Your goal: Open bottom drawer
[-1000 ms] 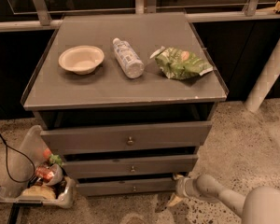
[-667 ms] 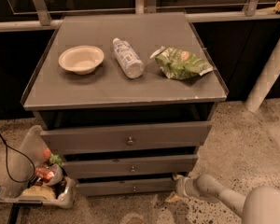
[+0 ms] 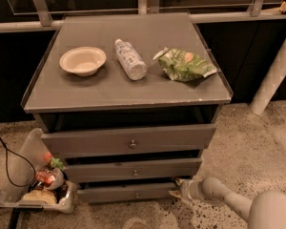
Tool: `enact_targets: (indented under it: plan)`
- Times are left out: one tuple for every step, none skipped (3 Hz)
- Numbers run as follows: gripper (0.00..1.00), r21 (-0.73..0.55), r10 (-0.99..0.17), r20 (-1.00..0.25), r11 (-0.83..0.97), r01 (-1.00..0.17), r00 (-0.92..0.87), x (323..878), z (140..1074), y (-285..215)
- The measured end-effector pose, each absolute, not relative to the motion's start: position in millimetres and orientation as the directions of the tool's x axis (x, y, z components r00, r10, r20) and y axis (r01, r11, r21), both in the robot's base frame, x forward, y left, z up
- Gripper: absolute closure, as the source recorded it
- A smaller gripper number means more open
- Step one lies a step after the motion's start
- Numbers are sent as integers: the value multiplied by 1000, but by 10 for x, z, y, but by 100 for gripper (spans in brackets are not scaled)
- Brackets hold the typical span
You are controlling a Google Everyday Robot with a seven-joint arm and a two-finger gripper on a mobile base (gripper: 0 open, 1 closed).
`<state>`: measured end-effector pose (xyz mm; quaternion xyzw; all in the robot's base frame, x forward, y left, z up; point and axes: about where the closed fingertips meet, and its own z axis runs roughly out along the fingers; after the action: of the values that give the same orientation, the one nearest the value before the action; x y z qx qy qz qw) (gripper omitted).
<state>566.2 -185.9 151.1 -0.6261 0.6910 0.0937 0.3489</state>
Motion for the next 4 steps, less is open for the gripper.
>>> enact_targets:
  plan:
    - [87, -307, -800, -600, 198, -931, 28, 5662, 1511, -1859]
    - [100, -307, -800, -600, 198, -931, 28, 5665, 1594, -1860]
    - [100, -307, -800, -600, 198, -931, 28, 5665, 1631, -1860]
    - [100, -297, -792, -610, 185, -937, 37, 5559, 1625, -1806]
